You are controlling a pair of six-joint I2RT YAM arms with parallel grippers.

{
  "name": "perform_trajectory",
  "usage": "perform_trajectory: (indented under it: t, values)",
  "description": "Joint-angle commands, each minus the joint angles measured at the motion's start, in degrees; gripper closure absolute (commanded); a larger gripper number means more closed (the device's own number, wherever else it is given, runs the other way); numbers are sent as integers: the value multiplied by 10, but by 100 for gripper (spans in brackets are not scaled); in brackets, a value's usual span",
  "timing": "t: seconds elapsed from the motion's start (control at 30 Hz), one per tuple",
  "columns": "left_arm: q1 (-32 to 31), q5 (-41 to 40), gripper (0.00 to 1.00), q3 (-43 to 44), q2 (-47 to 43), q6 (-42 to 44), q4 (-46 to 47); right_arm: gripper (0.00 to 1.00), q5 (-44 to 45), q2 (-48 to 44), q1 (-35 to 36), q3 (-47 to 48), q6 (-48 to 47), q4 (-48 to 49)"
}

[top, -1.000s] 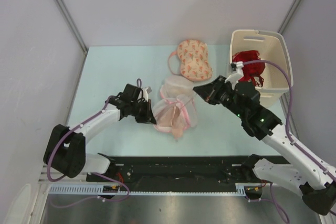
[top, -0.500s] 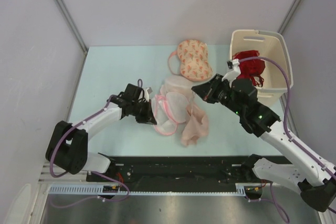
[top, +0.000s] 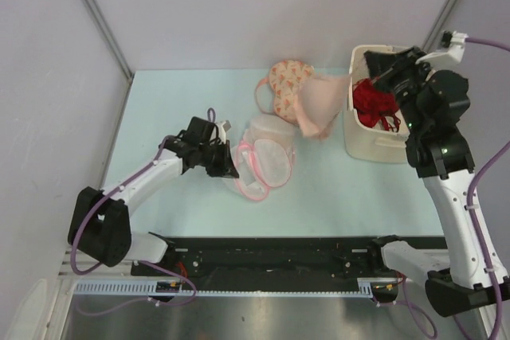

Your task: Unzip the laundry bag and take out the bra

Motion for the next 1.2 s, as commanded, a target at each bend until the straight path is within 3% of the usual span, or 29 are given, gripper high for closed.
perform_trajectory:
  t: [0.0, 0.17, 0.43, 0.7, 1.07, 1.1, 1.17]
  values:
    - [5, -6, 99, 41, -30, 19, -29, 100, 35, 30, -85, 45, -14, 24]
    - [5, -8, 100, 49, -43, 20, -40, 100, 27, 57, -197, 61, 22, 38]
    - [6, -4, 100, 31, -59, 16, -36, 100, -113, 130, -391, 72, 106, 66]
    - [6, 5, 99, 27, -63, 7, -27, 100, -118, 231, -414, 169, 77, 21]
    - [6, 6, 100, 33, -65, 2, -23, 100, -119, 365, -384, 191, -4, -27]
    - [6, 5, 100, 35, -65, 1, -28, 80, -126, 386, -376, 204, -14, -54]
    - [6, -7, 99, 53, -66, 2, -42, 51, -112, 394, -362, 210, -41, -78]
